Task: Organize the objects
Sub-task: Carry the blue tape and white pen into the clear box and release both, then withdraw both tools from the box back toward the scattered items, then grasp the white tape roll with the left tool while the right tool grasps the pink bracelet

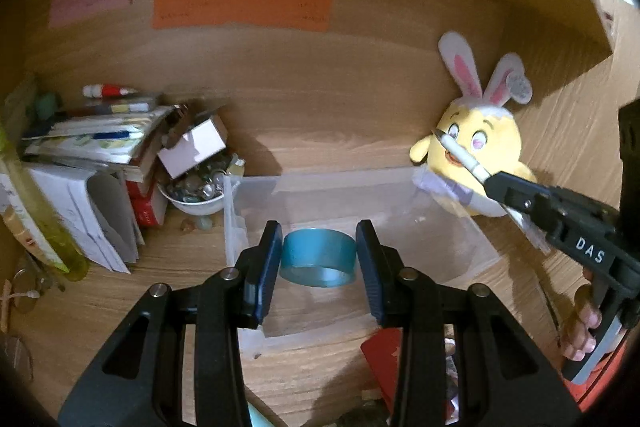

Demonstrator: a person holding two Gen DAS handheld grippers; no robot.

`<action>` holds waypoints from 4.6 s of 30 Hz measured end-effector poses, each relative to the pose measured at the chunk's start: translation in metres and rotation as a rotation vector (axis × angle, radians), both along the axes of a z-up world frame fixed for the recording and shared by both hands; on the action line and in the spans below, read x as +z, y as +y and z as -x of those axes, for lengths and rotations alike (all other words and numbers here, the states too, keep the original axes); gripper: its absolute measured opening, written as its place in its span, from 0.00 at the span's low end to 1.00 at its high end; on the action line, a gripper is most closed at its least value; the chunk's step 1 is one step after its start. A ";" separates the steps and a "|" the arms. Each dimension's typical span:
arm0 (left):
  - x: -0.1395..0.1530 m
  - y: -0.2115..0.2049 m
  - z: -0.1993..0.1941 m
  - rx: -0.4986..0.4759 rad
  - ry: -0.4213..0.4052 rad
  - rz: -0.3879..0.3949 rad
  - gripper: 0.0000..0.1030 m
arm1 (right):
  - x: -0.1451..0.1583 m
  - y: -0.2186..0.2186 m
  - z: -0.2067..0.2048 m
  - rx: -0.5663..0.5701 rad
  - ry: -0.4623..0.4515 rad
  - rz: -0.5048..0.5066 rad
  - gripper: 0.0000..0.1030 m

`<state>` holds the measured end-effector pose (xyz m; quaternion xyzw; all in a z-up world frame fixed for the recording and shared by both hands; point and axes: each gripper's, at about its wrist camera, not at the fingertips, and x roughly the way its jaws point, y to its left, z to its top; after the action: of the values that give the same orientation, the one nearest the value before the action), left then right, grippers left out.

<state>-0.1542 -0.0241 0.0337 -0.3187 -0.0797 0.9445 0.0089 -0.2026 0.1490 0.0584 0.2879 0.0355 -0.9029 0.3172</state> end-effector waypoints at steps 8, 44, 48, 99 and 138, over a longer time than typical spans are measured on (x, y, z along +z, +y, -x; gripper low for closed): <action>-0.026 0.000 0.024 -0.004 -0.084 0.016 0.37 | -0.027 -0.022 0.032 0.045 -0.098 -0.043 0.10; -0.045 -0.001 0.032 -0.006 -0.126 0.026 0.62 | -0.102 -0.054 0.063 0.041 -0.217 -0.267 0.10; -0.036 0.000 0.023 -0.005 -0.096 0.024 0.70 | -0.100 -0.054 0.061 0.034 -0.205 -0.282 0.10; -0.067 -0.035 -0.128 0.104 -0.154 0.080 0.95 | -0.082 0.046 -0.063 -0.099 -0.174 -0.176 0.79; -0.104 -0.023 -0.146 0.071 -0.199 -0.038 0.46 | -0.117 0.038 -0.094 -0.091 -0.229 -0.180 0.20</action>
<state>-0.0083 -0.0469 -0.0704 -0.4077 -0.1092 0.9062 -0.0267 -0.1084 0.1874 -0.0581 0.4174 0.0668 -0.8709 0.2508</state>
